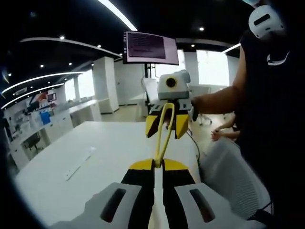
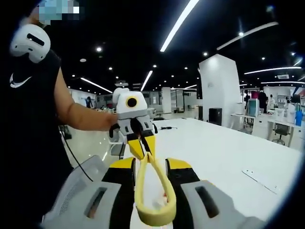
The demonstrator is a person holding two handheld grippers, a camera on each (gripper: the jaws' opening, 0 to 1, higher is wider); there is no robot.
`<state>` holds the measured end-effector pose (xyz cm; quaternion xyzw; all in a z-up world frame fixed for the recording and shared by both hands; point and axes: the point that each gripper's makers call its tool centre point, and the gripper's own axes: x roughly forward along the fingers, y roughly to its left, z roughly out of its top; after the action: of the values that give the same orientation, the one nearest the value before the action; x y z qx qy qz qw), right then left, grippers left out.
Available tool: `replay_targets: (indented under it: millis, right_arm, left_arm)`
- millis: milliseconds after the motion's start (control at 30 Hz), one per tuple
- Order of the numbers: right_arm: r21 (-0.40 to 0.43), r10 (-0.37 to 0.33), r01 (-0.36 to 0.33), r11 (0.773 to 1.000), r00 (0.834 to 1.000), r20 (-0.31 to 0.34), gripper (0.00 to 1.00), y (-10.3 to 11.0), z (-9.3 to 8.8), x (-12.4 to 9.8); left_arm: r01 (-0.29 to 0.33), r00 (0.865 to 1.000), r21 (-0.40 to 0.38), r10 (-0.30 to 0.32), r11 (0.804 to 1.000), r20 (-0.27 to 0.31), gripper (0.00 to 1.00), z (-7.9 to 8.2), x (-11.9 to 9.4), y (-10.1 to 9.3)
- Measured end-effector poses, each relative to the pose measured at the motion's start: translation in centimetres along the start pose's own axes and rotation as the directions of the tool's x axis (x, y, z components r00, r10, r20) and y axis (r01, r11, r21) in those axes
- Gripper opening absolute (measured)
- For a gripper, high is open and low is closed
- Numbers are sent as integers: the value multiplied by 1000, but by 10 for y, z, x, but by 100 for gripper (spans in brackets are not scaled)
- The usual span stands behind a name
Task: Place the target food into the container with the food tongs after gripping and lifting it, then release it inside without dropping or visibly crushing the food.
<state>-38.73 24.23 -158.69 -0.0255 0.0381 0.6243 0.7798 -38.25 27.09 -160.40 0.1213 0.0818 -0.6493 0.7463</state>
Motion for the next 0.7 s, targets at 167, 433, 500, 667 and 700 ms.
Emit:
replay_targets:
  millis: [167,433,500,667,700]
  right_arm:
    - [8,-20,20,1000,1000,0,26,-4,-2,-5]
    - [16,-45,45,999,999,-13,29,-6,-8,-16]
    - [28,-49,50,998,999,-11,31,-7,-10,-20]
    - [39,-71,72,997,997,-26,33,-7,-19,-26]
    - [43,-76,77,996,997,-28,33,-7,-21,-27]
  left_arm:
    - [-22,1000,3,22,1000,-4,0,-4,-3,2]
    - [-77,997,23,77,997,-5,0,-11,-7,3]
    - [-91,996,26,92,995,-5,0,-13,-9,3]
    - [-121,993,23,121,992,-8,0,-21,-10,3]
    - [-124,992,23,124,992,-7,0,-22,-10,3]
